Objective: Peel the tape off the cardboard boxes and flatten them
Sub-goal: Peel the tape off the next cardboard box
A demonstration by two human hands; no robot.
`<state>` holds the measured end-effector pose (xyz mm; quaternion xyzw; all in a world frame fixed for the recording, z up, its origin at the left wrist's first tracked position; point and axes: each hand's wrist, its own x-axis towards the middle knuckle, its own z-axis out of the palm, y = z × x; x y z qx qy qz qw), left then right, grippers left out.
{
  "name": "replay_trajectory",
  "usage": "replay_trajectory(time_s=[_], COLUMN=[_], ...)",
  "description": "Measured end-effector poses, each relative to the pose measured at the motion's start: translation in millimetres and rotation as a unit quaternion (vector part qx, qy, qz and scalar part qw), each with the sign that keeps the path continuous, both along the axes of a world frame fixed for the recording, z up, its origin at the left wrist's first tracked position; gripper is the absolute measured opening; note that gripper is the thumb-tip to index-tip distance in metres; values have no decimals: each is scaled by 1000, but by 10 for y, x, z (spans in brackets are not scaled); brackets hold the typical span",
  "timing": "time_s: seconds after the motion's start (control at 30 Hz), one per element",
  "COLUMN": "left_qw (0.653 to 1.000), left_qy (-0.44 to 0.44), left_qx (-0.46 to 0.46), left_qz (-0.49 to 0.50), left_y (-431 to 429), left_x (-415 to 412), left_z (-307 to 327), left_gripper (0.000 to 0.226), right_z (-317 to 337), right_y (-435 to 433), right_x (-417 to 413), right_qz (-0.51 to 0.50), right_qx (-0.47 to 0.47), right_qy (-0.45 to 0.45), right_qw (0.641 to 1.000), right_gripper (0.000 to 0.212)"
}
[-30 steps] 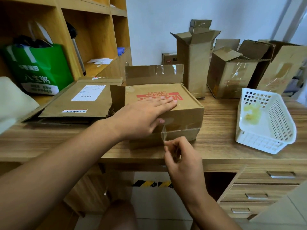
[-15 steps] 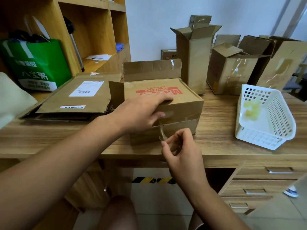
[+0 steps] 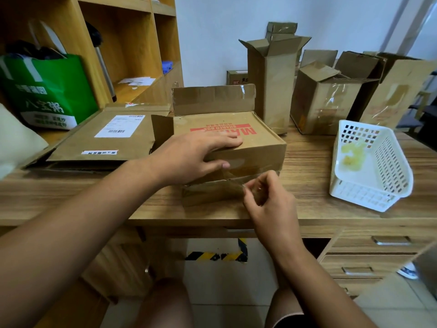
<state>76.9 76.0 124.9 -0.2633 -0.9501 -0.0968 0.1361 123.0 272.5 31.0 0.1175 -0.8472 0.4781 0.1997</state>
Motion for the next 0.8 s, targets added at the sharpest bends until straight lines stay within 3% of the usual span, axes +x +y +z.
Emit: replay_trajectory(time_s=[0.13, 0.33, 0.5, 0.63, 0.8], left_qw=[1000, 1000, 1000, 1000, 999], left_qy=[10, 10, 14, 3, 1], left_qx=[1, 17, 17, 21, 25], left_qz=[5, 2, 11, 17, 22], left_y=[18, 31, 73, 78, 93], left_x=[-7, -26, -32, -29, -15], left_z=[-49, -100, -107, -90, -81], left_gripper=[56, 56, 56, 57, 57], right_z=[-57, -184, -161, -80, 18], right_y=[-87, -248, -512, -363, -82], right_x=[56, 243, 567, 389, 233], right_qz=[24, 26, 109, 66, 18], right_qx=[5, 9, 47, 5, 23], right_qy=[12, 62, 133, 71, 36], right_qw=[1000, 998, 984, 995, 999], right_gripper=[37, 31, 21, 7, 35])
